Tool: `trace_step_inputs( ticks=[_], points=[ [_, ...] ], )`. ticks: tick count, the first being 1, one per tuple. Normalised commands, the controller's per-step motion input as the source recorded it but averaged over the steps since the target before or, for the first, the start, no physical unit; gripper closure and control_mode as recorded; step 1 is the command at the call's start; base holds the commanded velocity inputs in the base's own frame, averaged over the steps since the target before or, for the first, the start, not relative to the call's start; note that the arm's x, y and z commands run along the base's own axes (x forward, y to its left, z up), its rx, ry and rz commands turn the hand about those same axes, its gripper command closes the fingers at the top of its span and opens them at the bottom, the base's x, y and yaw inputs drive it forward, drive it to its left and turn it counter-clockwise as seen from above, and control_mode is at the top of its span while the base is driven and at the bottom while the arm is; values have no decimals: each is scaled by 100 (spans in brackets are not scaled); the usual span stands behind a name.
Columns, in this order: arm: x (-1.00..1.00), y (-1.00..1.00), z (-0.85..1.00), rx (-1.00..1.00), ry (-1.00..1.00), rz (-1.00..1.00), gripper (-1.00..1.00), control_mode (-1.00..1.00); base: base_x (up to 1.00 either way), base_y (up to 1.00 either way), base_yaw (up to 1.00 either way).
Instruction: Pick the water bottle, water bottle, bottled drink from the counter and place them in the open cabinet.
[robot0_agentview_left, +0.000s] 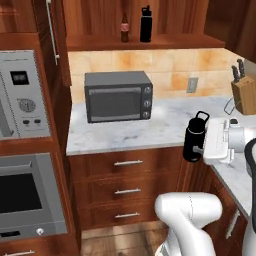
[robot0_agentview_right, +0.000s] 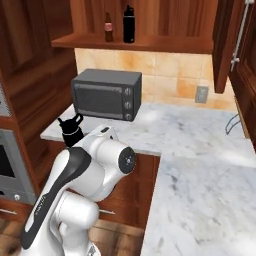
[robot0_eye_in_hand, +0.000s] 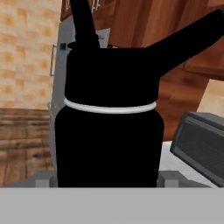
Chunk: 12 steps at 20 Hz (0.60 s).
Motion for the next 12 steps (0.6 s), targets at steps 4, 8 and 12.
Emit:
trace_step_inputs(
  ticks=[4,8,12],
  points=[
    [0,0,0,0,0,0,100,100,57,0,2],
    [0,0,0,0,0,0,100,100,74,0,0],
    [0,0,0,0,0,0,100,100,73,0,1]
  ],
)
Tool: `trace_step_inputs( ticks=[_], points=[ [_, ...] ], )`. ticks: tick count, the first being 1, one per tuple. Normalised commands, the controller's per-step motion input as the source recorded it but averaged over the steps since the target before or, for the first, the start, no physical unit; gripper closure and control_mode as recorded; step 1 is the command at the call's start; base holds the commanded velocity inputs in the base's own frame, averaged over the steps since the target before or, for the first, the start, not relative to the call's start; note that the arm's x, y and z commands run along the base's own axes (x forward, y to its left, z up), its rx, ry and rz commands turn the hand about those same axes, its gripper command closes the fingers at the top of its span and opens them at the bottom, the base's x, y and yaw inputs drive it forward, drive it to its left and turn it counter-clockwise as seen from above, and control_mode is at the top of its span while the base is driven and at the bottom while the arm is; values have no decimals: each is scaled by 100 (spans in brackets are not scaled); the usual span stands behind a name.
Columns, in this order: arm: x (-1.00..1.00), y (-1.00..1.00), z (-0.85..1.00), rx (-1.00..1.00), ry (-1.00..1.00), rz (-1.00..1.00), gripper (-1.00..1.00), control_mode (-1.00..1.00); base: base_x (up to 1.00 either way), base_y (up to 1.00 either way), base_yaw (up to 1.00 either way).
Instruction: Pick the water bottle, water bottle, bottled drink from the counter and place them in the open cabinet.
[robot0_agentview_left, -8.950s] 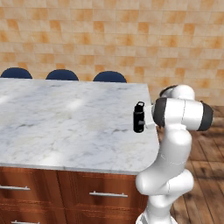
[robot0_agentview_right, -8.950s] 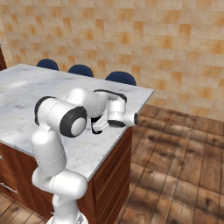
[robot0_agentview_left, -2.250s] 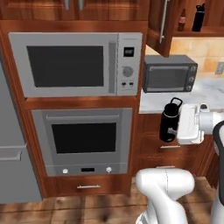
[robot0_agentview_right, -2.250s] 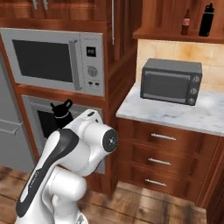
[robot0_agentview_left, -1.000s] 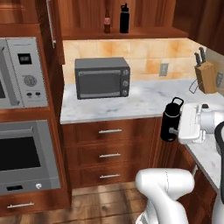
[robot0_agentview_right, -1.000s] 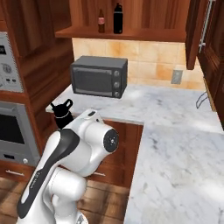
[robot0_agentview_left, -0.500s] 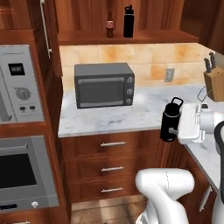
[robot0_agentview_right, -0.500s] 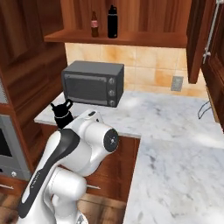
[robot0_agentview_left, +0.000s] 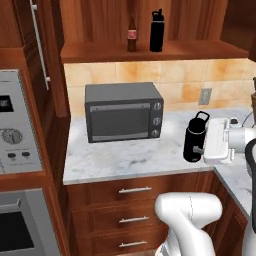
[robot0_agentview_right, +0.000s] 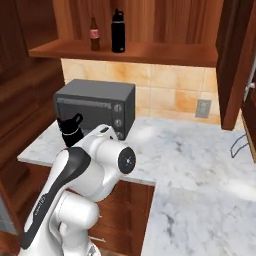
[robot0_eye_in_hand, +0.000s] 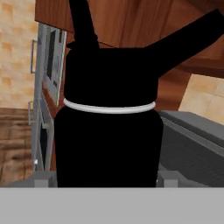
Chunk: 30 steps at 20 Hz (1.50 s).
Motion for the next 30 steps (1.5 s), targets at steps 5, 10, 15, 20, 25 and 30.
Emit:
trace_step_inputs(
  ticks=[5,10,15,20,25,30],
  points=[
    [0,0,0,0,0,0,100,100,71,0,3],
    [0,0,0,0,0,0,100,100,66,-2,1],
    [0,0,0,0,0,0,100,100,37,-1,0],
    [0,0,0,0,0,0,100,100,0,0,0],
    [0,0,0,0,0,0,100,100,0,0,0],
    [0,0,0,0,0,0,100,100,0,0,0]
  ],
)
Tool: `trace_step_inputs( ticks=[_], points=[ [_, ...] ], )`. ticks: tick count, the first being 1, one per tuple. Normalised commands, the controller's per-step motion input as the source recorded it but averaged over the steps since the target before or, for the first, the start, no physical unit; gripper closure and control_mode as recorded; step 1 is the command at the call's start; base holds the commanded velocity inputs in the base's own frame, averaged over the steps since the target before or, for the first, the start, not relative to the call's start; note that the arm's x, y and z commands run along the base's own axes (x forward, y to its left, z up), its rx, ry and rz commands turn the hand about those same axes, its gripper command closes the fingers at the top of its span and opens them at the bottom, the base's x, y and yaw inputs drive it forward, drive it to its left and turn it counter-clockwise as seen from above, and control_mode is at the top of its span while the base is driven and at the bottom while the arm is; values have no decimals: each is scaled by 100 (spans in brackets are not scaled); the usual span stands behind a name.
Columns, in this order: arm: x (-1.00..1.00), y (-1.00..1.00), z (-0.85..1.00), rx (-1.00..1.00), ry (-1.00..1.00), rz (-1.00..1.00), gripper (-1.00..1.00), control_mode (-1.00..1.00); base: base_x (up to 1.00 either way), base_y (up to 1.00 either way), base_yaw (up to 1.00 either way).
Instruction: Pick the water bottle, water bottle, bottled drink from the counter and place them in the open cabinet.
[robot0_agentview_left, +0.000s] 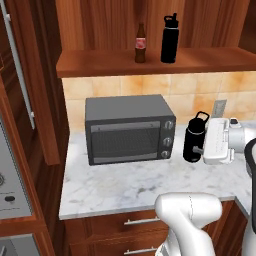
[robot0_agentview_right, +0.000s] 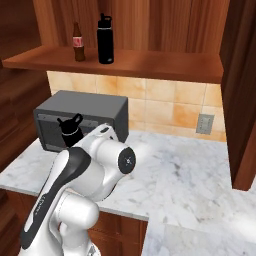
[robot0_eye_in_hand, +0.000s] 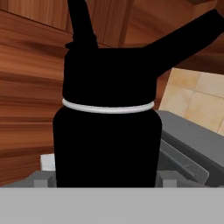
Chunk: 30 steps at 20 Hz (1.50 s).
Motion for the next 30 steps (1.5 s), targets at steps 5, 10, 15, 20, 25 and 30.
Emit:
trace_step_inputs(
  ticks=[5,10,15,20,25,30],
  points=[
    [-3,0,14,0,-1,-10,100,-100,0,0,0],
    [-18,-6,55,0,5,-27,100,-100,0,0,0],
    [-21,-15,58,0,16,-33,100,-100,0,0,0],
    [-26,-25,51,0,15,-29,100,-100,0,0,0],
    [-16,-24,37,0,6,-21,100,-100,0,0,0],
    [-20,-27,49,2,0,-12,100,-100,0,0,0]
  ],
)
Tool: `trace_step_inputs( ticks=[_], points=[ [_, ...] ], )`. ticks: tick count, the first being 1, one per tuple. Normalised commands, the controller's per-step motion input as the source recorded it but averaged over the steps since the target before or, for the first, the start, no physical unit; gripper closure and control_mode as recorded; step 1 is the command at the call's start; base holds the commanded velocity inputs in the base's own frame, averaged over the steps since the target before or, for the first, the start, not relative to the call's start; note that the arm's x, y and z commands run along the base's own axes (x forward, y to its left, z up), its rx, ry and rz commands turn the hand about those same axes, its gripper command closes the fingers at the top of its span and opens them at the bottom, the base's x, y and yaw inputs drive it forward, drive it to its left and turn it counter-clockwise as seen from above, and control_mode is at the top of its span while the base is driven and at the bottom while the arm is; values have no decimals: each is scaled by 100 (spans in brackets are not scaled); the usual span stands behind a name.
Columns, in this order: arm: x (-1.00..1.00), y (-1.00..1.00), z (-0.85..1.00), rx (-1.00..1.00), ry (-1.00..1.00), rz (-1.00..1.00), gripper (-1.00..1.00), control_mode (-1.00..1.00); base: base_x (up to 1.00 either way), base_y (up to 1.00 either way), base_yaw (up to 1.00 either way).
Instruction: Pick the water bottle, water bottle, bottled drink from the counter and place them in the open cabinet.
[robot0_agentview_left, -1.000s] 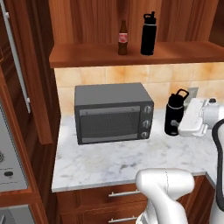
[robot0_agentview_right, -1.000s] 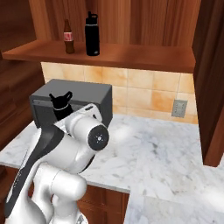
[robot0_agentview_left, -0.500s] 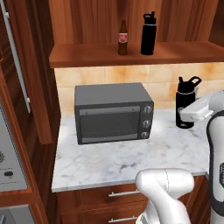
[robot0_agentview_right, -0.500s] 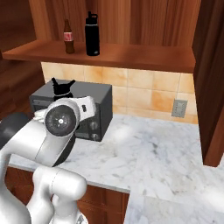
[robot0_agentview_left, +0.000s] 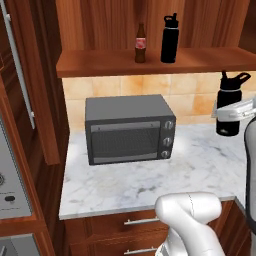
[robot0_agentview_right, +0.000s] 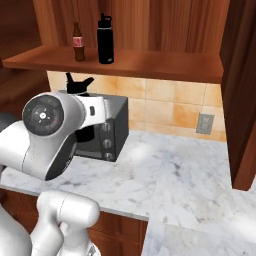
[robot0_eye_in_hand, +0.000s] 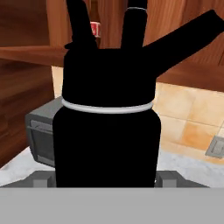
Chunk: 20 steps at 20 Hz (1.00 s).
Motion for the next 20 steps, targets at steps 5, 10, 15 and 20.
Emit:
trace_step_inputs(
  ticks=[5,10,15,20],
  points=[
    [-10,-26,43,0,-18,-2,100,-100,0,0,0],
    [2,-15,36,0,-26,0,100,-100,0,0,0],
    [27,-5,28,1,-4,-8,100,-100,0,0,0],
    [42,-3,28,2,3,-9,100,-100,0,0,0]
  ],
)
